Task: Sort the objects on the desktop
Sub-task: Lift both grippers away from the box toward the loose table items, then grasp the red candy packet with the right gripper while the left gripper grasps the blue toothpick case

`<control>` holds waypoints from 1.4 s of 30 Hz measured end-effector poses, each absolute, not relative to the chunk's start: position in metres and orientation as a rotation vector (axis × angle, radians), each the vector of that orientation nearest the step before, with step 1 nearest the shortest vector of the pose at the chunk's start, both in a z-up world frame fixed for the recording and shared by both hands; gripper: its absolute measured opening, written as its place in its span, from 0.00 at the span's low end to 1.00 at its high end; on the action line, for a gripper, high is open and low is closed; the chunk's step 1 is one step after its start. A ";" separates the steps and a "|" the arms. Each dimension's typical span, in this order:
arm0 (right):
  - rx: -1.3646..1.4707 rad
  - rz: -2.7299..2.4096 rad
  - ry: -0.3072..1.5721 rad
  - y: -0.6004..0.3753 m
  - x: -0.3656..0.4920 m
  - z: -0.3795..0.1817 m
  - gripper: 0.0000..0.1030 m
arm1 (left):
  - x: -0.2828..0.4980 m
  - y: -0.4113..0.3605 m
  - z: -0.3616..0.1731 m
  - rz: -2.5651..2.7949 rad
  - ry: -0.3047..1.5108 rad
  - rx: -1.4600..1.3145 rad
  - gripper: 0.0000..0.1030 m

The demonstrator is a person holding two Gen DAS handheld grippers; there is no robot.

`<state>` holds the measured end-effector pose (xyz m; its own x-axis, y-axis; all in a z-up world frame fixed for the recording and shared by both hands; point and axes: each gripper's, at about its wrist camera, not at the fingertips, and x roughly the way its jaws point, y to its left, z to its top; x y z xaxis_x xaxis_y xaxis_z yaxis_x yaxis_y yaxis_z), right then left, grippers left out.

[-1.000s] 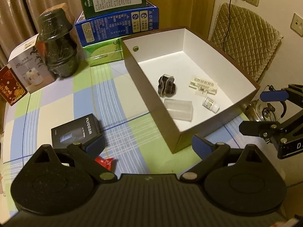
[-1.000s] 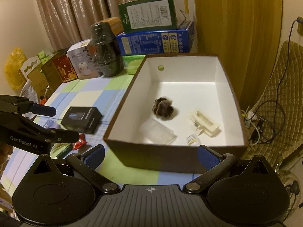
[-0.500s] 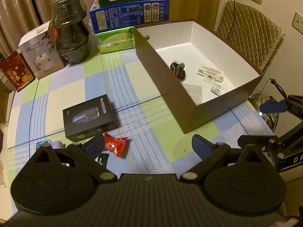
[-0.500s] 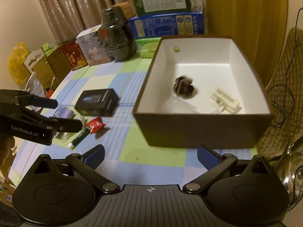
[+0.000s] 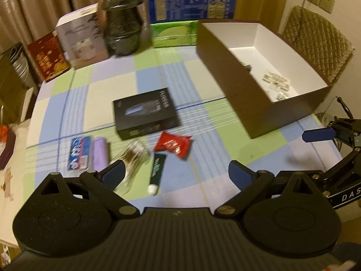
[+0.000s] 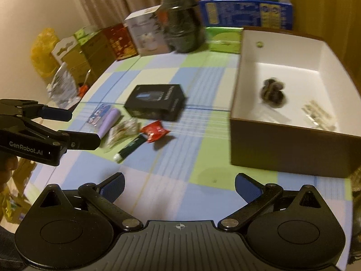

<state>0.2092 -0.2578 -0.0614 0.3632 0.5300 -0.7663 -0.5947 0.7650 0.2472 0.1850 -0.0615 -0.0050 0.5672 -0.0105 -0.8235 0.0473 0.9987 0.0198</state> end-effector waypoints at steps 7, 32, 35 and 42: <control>-0.114 0.773 0.964 -0.230 0.208 -0.067 0.98 | 0.171 -0.029 -0.012 0.028 0.980 0.003 0.93; -0.163 0.810 0.869 -0.163 0.230 -0.085 0.98 | 0.166 0.046 -0.029 0.166 0.985 -0.030 0.92; -0.187 0.810 0.844 -0.156 0.235 -0.089 0.96 | 0.170 0.052 -0.034 0.170 0.979 -0.022 0.91; -0.224 0.828 0.840 -0.140 0.251 -0.107 0.75 | 0.186 0.069 -0.046 0.177 0.980 -0.019 0.89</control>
<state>0.2513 -0.1399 -0.1070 0.3840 0.5593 -0.7346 -0.7260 0.6745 0.1341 0.1860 0.0692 -0.0461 0.5436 0.1404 -0.8275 -0.1572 0.9855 0.0639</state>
